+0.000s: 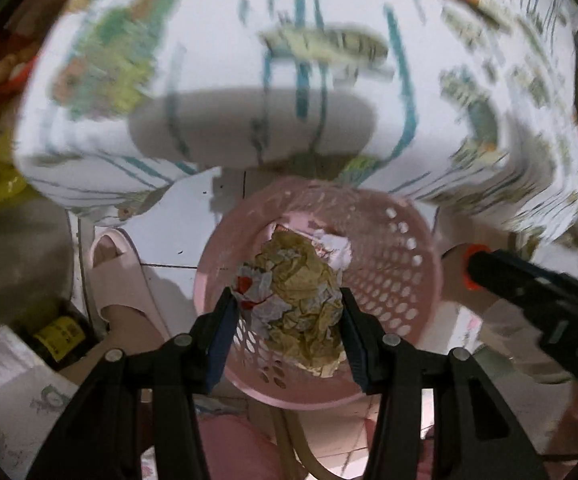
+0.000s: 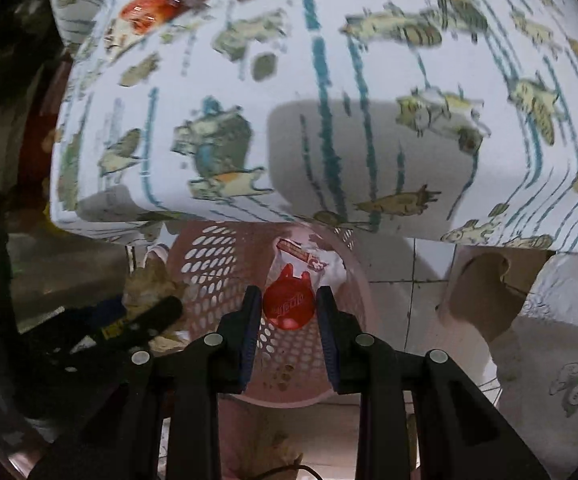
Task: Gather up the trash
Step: 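Carry the paper and cap into the pink basket and open both tools, then raise both open tools back over the remaining trash on the table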
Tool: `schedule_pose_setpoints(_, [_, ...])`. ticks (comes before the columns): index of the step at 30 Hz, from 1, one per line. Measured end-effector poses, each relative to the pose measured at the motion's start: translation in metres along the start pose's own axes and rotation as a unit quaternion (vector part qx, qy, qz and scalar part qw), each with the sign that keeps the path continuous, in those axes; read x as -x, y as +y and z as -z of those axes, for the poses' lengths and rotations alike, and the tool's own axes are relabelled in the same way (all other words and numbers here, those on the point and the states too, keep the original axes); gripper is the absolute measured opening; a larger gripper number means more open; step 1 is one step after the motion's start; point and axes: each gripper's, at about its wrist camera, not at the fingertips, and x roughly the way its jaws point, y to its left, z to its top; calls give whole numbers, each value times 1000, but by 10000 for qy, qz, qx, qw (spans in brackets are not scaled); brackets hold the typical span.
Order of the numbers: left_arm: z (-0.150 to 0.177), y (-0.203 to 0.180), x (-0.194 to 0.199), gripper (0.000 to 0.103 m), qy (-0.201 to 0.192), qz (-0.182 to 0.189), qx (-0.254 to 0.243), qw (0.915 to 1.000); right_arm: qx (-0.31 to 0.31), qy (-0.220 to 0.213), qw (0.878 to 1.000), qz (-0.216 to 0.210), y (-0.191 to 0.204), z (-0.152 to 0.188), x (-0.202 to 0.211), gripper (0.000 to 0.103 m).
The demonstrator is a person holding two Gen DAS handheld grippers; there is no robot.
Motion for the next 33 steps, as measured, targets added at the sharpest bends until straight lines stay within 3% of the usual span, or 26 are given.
schedule_pose_setpoints(5, [1, -7, -20, 48, 223, -151, -135, 9995, -107, 138, 9998, -65, -6, -1, -9, 30])
schedule_pose_setpoints(9, [1, -7, -16, 69, 177, -139, -202, 9995, -172, 120, 9998, -46, -9, -4, -10, 30])
schedule_pose_setpoints(11, [3, -8, -14, 71, 191, -202, -232, 9993, -206, 142, 9997, -83, -10, -7, -11, 32])
schedule_pose_setpoints(13, [4, -7, -15, 72, 238, -210, -195, 9993, -278, 183, 9993, -166, -12, -8, -10, 51])
schedule_pose_setpoints(17, [5, -4, -8, 72, 170, -239, -131, 9995, -335, 141, 9992, -195, -16, -8, -6, 54])
schedule_pose_setpoints(21, [5, -3, 15, 72, -178, -309, -82, 9993, -315, -38, 9993, -220, -14, -8, 6, 54])
schedule_pose_setpoints(26, [10, -1, 70, 72, -990, -339, -26, 9945, 69, -898, 9959, 79, 0, -6, 52, 54])
schedule_pose_setpoints(29, [14, -1, 110, 72, -1599, -332, -5, 9866, 356, -1459, 9884, 242, 11, -2, 80, 54])
schedule_pose_setpoints(33, [23, -1, 148, 72, -2371, -758, -72, 9685, 673, -2100, 9743, 467, 20, 5, 109, 54])
